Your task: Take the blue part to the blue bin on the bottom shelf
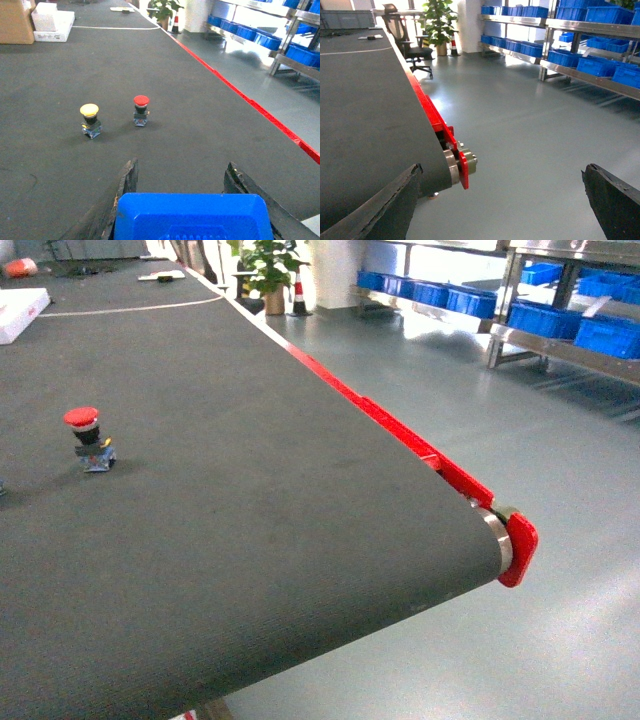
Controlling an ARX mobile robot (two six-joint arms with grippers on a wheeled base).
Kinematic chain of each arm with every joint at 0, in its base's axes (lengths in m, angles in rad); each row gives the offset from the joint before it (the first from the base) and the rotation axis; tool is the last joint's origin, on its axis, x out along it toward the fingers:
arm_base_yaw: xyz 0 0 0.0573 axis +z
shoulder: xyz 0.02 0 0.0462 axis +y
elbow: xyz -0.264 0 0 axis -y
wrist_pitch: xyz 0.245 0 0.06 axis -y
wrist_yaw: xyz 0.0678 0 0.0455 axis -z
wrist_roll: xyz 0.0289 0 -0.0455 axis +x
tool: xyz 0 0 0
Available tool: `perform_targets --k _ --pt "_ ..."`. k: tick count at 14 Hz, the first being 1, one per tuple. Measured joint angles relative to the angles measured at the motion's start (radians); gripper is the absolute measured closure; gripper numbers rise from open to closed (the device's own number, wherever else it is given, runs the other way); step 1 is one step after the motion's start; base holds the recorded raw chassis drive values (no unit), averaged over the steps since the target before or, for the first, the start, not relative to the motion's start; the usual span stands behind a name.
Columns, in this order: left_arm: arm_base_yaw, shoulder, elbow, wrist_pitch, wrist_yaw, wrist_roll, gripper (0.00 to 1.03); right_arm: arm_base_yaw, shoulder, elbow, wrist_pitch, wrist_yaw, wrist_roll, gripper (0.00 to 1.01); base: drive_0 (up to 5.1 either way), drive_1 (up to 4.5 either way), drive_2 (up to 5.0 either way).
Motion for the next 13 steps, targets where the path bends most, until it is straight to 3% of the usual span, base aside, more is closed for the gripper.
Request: perform_targets --k 13 --pt "0.0 0.0 0.0 0.0 0.0 0.0 0.6 0.0 0.0 0.0 0.0 0.0 0.0 0.03 -1.7 -1.65 -1.7"
